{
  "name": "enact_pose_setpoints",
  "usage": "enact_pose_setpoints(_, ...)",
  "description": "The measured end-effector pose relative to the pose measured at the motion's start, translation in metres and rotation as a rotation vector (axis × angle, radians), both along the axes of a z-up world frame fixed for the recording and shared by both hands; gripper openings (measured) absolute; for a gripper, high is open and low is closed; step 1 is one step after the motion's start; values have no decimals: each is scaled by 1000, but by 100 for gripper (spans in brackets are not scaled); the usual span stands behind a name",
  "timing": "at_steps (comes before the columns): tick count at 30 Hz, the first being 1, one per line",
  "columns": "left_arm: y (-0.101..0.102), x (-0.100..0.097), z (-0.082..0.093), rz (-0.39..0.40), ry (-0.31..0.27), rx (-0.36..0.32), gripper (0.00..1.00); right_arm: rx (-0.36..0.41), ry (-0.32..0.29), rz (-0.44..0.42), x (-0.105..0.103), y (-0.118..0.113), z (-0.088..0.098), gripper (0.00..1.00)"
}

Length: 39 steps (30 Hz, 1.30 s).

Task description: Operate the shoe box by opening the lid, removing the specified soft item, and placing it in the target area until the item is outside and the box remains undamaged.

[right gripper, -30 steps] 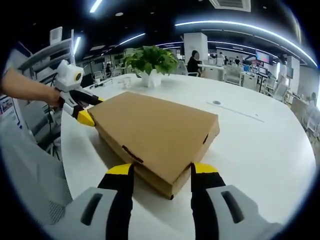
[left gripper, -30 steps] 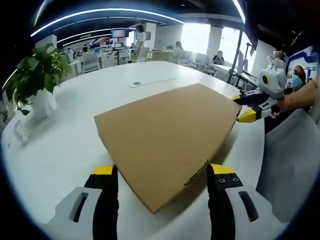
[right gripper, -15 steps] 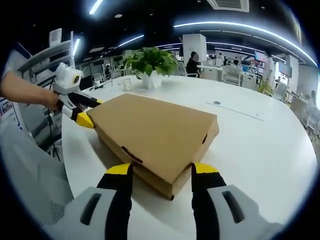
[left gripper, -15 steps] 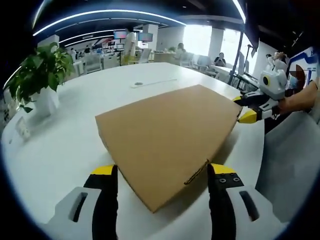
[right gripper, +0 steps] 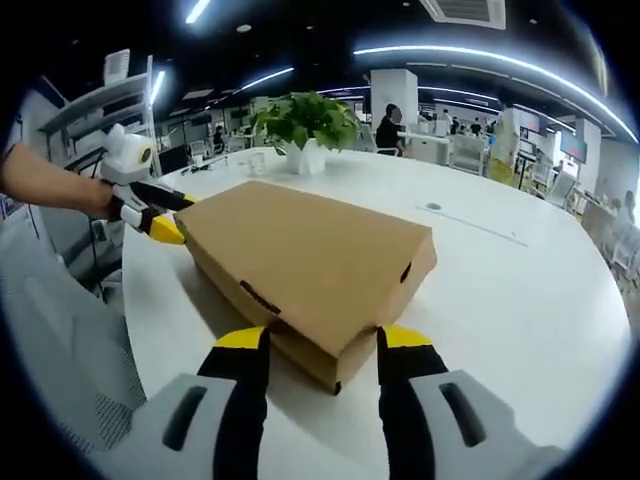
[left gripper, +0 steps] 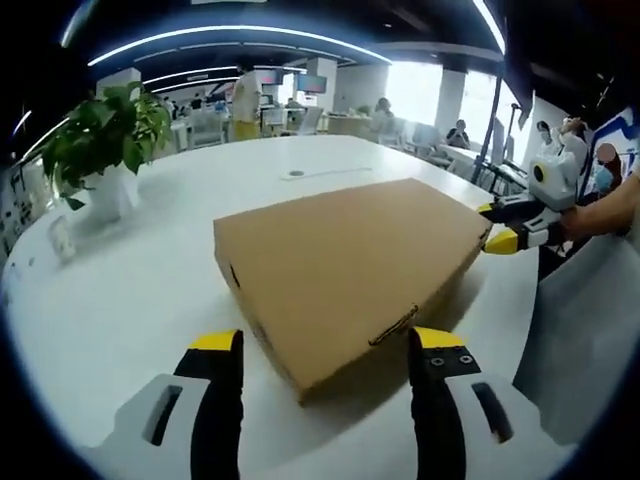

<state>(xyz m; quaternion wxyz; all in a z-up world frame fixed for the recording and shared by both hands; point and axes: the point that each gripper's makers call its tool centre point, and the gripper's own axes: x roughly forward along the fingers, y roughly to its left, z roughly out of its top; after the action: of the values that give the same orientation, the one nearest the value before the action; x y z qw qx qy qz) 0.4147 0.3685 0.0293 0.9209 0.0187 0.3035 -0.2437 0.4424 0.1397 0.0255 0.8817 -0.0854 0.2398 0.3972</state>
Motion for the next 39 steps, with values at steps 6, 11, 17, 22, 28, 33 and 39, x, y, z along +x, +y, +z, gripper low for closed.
enact_pose_setpoints(6, -4, -1, -1, 7, -27, 7, 61, 4, 5, -10, -1, -2, -4, 37)
enact_pose_setpoints(11, -5, -2, 0, 34, -34, -5, 59, 10, 12, -20, -1, -2, -3, 36)
enact_pose_setpoints(17, -5, -3, 5, 47, -37, -2, 58, 16, 17, -26, -1, -2, 1, 36)
enact_pose_setpoints(22, -6, -4, 12, 56, -45, -2, 59, 30, 17, -30, -2, -2, 8, 36)
enact_pose_setpoints(28, -7, -4, 21, 69, -56, -13, 60, 36, -6, -34, -4, -1, 18, 37)
enact_pose_setpoints(33, -7, -3, 26, 70, -53, -23, 61, 30, -20, -27, -4, -1, 26, 37)
enact_pose_setpoints(39, -7, -3, 36, 62, -55, -30, 63, 30, -36, -20, -4, -1, 37, 38)
